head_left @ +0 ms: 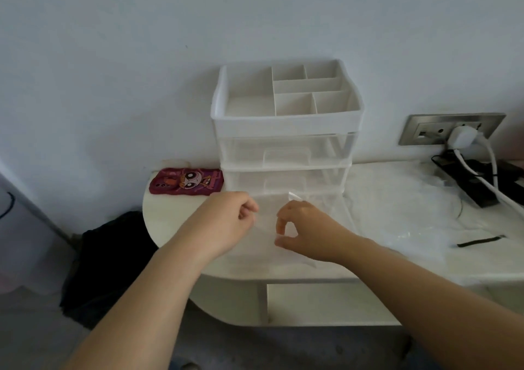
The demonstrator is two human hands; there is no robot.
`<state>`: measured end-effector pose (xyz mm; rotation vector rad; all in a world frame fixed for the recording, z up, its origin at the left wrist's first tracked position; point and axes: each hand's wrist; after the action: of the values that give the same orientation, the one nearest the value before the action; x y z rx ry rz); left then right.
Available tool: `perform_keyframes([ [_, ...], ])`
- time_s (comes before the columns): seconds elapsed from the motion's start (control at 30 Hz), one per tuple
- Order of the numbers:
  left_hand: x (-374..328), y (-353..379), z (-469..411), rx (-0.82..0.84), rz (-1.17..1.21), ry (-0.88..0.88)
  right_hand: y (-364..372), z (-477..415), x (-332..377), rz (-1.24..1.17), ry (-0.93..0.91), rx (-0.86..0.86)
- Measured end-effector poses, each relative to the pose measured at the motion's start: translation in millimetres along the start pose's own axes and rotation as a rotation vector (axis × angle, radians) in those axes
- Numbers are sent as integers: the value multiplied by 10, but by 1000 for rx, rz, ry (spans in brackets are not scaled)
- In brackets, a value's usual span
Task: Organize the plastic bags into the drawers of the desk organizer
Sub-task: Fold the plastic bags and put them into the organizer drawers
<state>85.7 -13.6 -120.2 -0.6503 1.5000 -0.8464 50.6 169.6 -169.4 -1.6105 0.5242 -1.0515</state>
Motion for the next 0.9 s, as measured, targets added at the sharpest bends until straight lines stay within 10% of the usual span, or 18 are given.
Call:
perform_keyframes([
  [0.23, -114, 400, -281, 146, -224, -71, -155, -14, 37, -40, 137, 269],
  [0.4, -122, 523, -369, 152, -423, -40, -246, -21, -34, 14, 188, 161],
  [0.9, -20, 641, -520, 515, -265, -200, -166, -50, -107, 206, 276, 367],
])
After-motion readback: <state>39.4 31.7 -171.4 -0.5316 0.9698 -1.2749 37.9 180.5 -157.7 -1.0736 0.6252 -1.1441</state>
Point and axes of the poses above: each hand's wrist, its own z-axis away from the middle knuckle, its own y-axis out of the palm, x = y × z, and after that the axes turned 5 degrees about z, right-handed
